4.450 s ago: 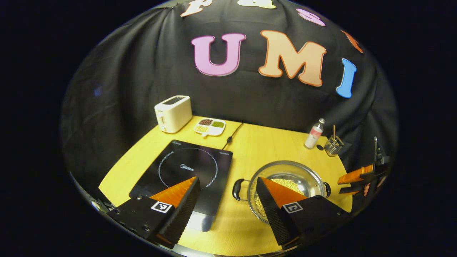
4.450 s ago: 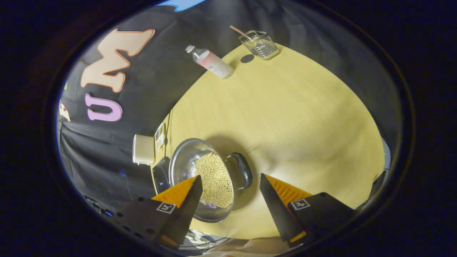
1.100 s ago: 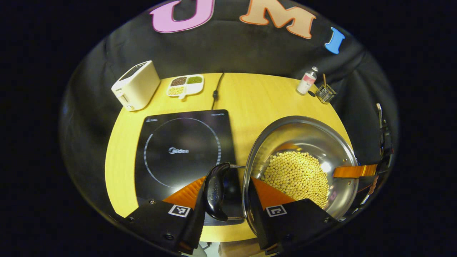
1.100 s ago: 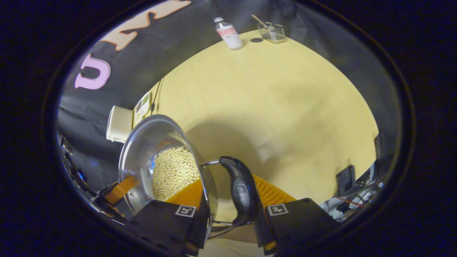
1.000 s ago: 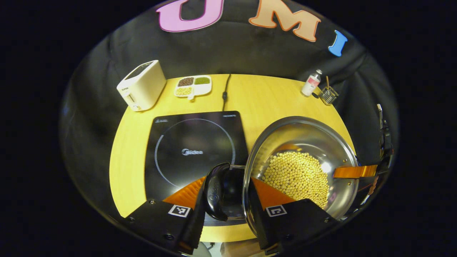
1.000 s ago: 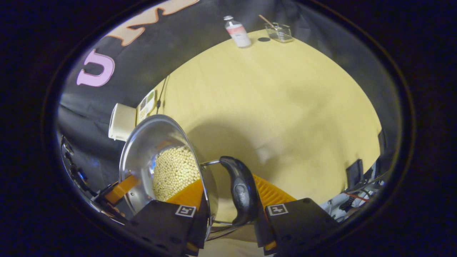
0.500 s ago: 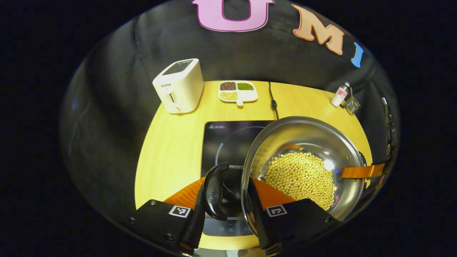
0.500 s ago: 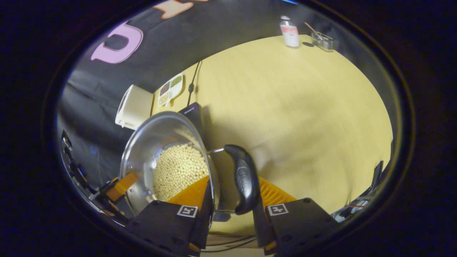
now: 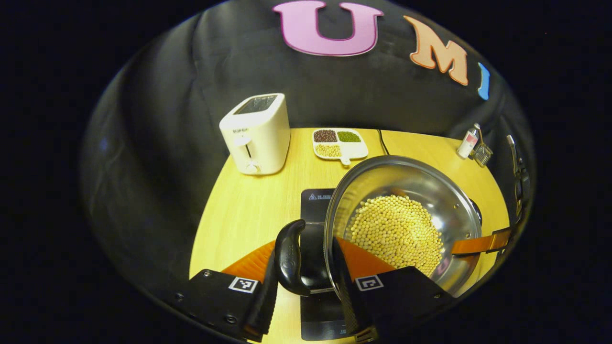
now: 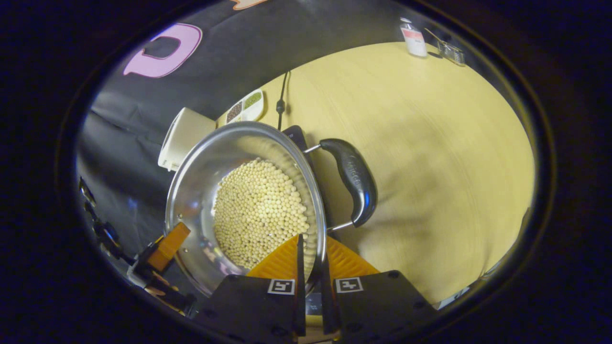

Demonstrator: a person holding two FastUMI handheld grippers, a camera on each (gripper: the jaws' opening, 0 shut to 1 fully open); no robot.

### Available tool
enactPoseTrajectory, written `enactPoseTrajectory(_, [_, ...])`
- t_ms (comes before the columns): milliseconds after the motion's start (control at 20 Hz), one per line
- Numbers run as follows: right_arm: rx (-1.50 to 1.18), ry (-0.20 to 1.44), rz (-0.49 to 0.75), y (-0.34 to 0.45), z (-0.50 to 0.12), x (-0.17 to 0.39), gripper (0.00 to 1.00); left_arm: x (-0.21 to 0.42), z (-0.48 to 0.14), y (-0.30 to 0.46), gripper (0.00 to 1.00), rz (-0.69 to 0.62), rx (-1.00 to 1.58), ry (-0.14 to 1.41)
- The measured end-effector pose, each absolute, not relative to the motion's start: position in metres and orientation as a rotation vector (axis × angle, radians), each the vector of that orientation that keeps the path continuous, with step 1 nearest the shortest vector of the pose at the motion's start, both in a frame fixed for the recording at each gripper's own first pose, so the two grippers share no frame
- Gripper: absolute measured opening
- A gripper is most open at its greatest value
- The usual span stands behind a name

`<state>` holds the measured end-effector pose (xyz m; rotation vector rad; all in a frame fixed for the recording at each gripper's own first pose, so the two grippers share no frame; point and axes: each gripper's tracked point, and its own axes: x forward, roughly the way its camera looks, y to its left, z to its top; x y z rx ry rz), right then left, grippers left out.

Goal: First push the handle of the pot to place it horizontally, then grasp the pot with both hands and set it on the induction cooktop.

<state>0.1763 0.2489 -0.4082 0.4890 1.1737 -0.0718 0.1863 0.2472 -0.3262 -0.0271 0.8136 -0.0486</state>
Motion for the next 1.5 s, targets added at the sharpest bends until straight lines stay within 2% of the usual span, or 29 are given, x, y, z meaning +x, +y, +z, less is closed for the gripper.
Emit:
enactPoseTrajectory(550, [0.479, 1.204, -0.06, 0.258, -0.414, 0.17, 0.17, 0.186, -0.341, 0.255, 0.62, -0.078, -0.061, 0.83])
enactPoseTrajectory(600, [0.479, 1.202, -0.056, 0.259, -0.413, 0.17, 0.05, 0.185, -0.341, 0.256, 0.63, -0.078, -0.046, 0.838])
enactPoseTrajectory(650, [0.478, 1.191, -0.055, 0.258, -0.412, 0.17, 0.05, 0.183, -0.341, 0.259, 0.65, -0.075, -0.024, 0.842])
enactPoseTrajectory(700, [0.471, 1.181, -0.056, 0.253, -0.409, 0.169, 0.22, 0.184, -0.338, 0.264, 0.67, -0.061, -0.011, 0.838])
enactPoseTrajectory(750, [0.459, 1.167, -0.068, 0.246, -0.406, 0.168, 0.17, 0.185, -0.335, 0.268, 0.7, -0.045, -0.002, 0.826])
enactPoseTrajectory(800, [0.446, 1.143, -0.077, 0.239, -0.402, 0.168, 0.25, 0.187, -0.332, 0.273, 0.67, -0.028, 0.006, 0.809])
enactPoseTrajectory(850, [0.431, 1.117, -0.087, 0.23, -0.397, 0.171, 0.43, 0.187, -0.328, 0.277, 0.77, -0.006, 0.012, 0.788])
enactPoseTrajectory(900, [0.408, 1.096, -0.106, 0.219, -0.393, 0.169, 0.6, 0.188, -0.325, 0.284, 0.8, 0.019, 0.015, 0.776])
enactPoseTrajectory(950, [0.395, 1.073, -0.111, 0.209, -0.381, 0.168, 0.78, 0.185, -0.321, 0.284, 1.0, 0.024, 0.008, 0.754])
enactPoseTrajectory(1000, [0.39, 1.041, -0.114, 0.203, -0.381, 0.167, 0.96, 0.187, -0.316, 0.283, 1.0, 0.033, -0.003, 0.737])
enactPoseTrajectory(1100, [0.388, 0.948, -0.112, 0.195, -0.361, 0.171, 0.99, 0.186, -0.309, 0.286, 1.0, 0.059, -0.021, 0.7])
enactPoseTrajectory(1150, [0.381, 0.903, -0.115, 0.191, -0.35, 0.171, 0.95, 0.185, -0.304, 0.287, 1.0, 0.073, -0.029, 0.681])
enactPoseTrajectory(1200, [0.367, 0.86, -0.118, 0.186, -0.341, 0.17, 1.0, 0.184, -0.298, 0.287, 1.0, 0.081, -0.039, 0.66])
enactPoseTrajectory(1350, [0.312, 0.765, -0.128, 0.168, -0.314, 0.161, 1.0, 0.178, -0.281, 0.28, 0.97, 0.087, -0.052, 0.612])
enactPoseTrajectory(1400, [0.298, 0.737, -0.128, 0.164, -0.302, 0.159, 0.93, 0.176, -0.274, 0.278, 0.97, 0.092, -0.054, 0.596])
enactPoseTrajectory(1500, [0.266, 0.678, -0.127, 0.153, -0.276, 0.154, 0.92, 0.17, -0.259, 0.27, 0.97, 0.105, -0.063, 0.571])
